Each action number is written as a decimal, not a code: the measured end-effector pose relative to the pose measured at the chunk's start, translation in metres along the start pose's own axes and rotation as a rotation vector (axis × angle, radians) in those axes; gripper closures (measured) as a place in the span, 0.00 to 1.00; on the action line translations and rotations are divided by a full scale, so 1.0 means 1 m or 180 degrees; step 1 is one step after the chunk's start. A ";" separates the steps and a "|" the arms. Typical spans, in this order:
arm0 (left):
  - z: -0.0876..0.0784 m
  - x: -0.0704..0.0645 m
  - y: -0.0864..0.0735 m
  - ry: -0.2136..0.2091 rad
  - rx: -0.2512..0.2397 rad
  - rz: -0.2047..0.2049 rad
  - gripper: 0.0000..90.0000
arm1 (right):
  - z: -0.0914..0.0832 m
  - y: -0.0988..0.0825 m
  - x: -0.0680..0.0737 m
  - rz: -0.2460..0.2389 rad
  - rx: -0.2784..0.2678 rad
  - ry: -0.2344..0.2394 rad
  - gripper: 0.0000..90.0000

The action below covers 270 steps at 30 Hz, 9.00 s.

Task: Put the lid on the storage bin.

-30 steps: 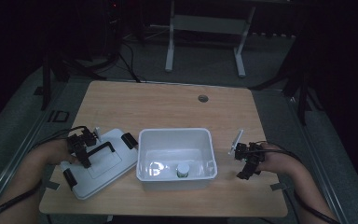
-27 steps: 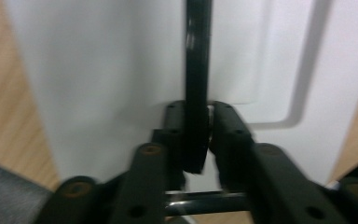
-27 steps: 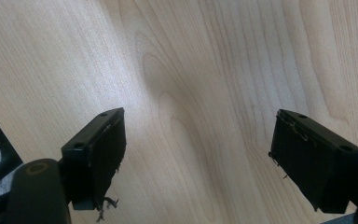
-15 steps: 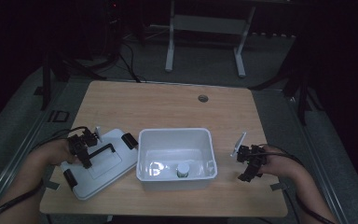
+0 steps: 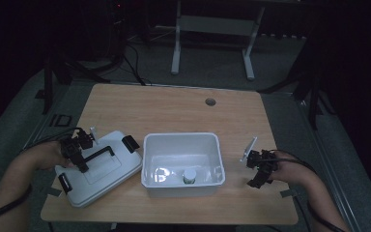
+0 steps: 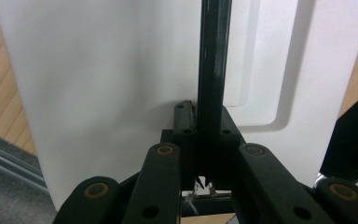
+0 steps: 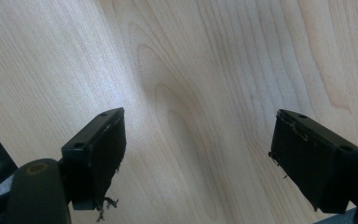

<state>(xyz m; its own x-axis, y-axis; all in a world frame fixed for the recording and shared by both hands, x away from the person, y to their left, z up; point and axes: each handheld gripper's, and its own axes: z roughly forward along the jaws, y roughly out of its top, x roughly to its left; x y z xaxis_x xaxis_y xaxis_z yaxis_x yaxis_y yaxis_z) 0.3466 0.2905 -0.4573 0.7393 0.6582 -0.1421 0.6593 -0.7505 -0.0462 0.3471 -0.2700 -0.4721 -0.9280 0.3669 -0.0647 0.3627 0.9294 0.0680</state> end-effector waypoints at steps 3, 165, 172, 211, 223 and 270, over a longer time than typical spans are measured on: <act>-0.006 -0.002 -0.003 0.0011 0.0035 0.0022 0.93 | 0.000 0.000 0.000 -0.0006 0.0014 0.0009 0.20; -0.076 -0.116 0.128 0.0205 -0.0902 0.1320 0.02 | -0.003 0.000 0.006 -0.0028 -0.0042 0.0055 0.20; -0.072 -0.103 0.104 0.0228 -0.0997 0.1171 0.02 | -0.005 -0.001 0.005 -0.0016 -0.0072 0.0040 0.20; -0.015 -0.072 0.027 0.0159 -0.1091 0.0897 0.02 | 0.001 -0.008 0.003 0.0109 -0.0146 0.0027 0.20; 0.006 -0.065 0.013 0.0089 -0.1196 0.0897 0.02 | 0.005 -0.010 0.003 0.0104 -0.0201 0.0050 0.20; 0.086 -0.046 -0.038 -0.0050 -0.1525 0.0483 0.02 | 0.021 -0.029 0.008 0.0241 -0.0437 0.0044 0.20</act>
<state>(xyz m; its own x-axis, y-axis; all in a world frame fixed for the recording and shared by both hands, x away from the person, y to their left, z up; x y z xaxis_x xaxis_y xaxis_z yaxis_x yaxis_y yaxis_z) 0.2759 0.2837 -0.5341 0.8320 0.5400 -0.1271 0.5361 -0.7236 0.4348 0.3306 -0.2935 -0.4952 -0.8998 0.4343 -0.0404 0.4176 0.8845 0.2077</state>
